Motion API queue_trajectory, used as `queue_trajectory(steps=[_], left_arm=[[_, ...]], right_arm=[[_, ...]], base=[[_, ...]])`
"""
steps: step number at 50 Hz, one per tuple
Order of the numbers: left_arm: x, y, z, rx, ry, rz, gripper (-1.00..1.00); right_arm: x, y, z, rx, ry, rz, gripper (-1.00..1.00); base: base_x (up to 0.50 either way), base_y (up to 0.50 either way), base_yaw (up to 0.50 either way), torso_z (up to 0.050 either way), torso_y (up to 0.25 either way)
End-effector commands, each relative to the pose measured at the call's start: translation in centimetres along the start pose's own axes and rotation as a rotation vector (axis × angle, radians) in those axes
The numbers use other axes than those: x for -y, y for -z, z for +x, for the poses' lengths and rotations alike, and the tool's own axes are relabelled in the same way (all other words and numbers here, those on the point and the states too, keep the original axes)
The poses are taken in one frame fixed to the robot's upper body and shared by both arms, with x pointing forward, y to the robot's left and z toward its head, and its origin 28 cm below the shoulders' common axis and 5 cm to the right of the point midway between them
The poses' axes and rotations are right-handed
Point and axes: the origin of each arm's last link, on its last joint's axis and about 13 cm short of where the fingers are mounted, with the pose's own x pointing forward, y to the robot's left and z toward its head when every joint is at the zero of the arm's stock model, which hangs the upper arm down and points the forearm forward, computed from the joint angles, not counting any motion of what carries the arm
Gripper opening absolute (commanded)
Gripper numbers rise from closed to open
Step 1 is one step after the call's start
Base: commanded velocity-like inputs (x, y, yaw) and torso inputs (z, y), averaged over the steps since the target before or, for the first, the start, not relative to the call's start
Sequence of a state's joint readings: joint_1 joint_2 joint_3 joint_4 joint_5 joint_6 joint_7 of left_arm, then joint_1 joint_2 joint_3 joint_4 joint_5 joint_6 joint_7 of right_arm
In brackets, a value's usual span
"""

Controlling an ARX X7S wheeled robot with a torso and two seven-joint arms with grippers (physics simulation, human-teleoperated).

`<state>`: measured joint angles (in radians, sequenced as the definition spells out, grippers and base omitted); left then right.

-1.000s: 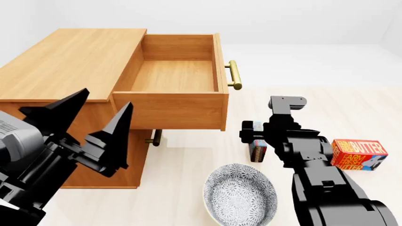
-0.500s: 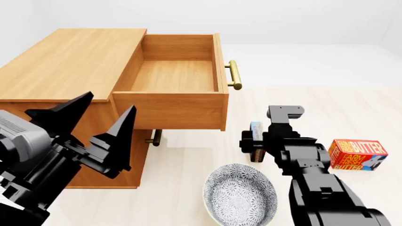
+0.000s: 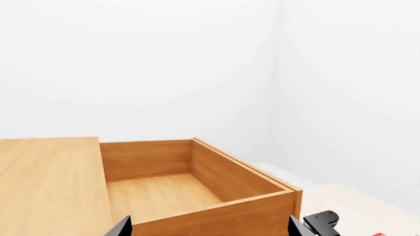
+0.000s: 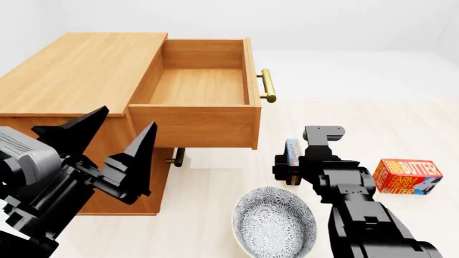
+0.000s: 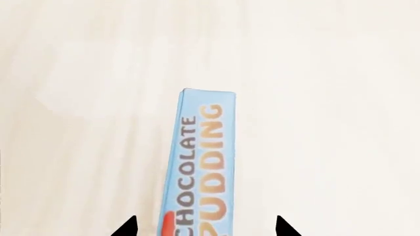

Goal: Put the chocolate pudding in the top drawer of the cabinet and close it.

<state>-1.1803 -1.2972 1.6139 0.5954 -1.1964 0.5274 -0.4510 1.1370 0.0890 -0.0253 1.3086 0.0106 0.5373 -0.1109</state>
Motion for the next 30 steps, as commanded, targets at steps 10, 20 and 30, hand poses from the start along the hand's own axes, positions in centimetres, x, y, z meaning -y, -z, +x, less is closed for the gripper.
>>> queue_trajectory(steps=[10, 20, 30], left_arm=[[0.0, 0.1, 0.1, -0.005, 0.002, -0.003, 1.0], [0.0, 0.2, 0.0, -0.008, 0.001, -0.004, 1.0], [0.0, 0.3, 0.1, -0.011, 0.001, -0.004, 1.0]], right_arm=[[-0.1, 1.4, 0.3, -0.036, -0.014, 0.014, 1.0], [0.0, 2.1, 0.4, -0.049, -0.017, 0.024, 1.0], [0.0, 1.8, 0.4, -0.05, -0.011, 0.023, -1.0]], base=[[0.0, 0.0, 0.0, 0.0, 0.0], [0.0, 0.0, 0.0, 0.0, 0.0], [0.0, 0.0, 0.0, 0.0, 0.0]])
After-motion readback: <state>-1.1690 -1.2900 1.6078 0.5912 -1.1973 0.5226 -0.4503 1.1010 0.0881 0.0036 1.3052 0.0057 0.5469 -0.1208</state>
